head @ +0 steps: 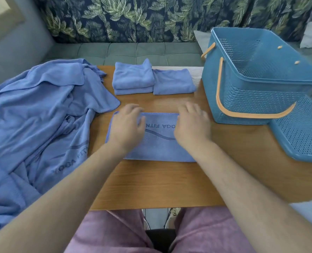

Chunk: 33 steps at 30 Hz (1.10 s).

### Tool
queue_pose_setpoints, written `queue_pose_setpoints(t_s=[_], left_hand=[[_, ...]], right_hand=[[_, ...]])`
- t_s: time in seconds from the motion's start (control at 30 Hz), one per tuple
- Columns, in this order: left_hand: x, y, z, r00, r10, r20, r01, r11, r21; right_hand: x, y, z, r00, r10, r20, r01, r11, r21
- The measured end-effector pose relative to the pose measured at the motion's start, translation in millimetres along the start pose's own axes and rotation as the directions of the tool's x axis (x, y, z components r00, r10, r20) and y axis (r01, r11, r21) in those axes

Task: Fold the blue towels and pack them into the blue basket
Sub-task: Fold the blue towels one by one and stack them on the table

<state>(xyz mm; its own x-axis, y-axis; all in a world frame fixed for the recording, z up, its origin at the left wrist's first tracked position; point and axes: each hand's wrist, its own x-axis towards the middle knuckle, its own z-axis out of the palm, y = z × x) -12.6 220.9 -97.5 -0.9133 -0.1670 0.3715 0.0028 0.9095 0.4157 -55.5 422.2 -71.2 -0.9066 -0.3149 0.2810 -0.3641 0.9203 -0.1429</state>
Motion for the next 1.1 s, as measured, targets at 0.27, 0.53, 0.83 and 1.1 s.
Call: queue_pose_setpoints(t_s=[0.27, 0.53, 0.83, 1.1], left_hand=[[-26, -1, 21, 0.948, -0.099, 0.301, 0.058, 0.988, 0.140], [-21, -36, -2, 0.936, -0.086, 0.341, 0.005, 0.972, 0.233], [-23, -20, -6, 0.904, 0.085, 0.420, -0.183, 0.963, 0.199], [-66, 3, -32, 0.949, 0.085, 0.303, -0.150, 0.968, 0.200]], right_hand=[[-30, -12, 42, 0.949, 0.060, 0.309, -0.089, 0.993, 0.081], [-33, 20, 32, 0.943, 0.181, 0.281, -0.157, 0.982, -0.104], [-60, -68, 13, 0.974, -0.068, 0.216, 0.046, 0.993, 0.108], [-53, -16, 4, 0.977, -0.140, 0.162, 0.092, 0.958, 0.272]])
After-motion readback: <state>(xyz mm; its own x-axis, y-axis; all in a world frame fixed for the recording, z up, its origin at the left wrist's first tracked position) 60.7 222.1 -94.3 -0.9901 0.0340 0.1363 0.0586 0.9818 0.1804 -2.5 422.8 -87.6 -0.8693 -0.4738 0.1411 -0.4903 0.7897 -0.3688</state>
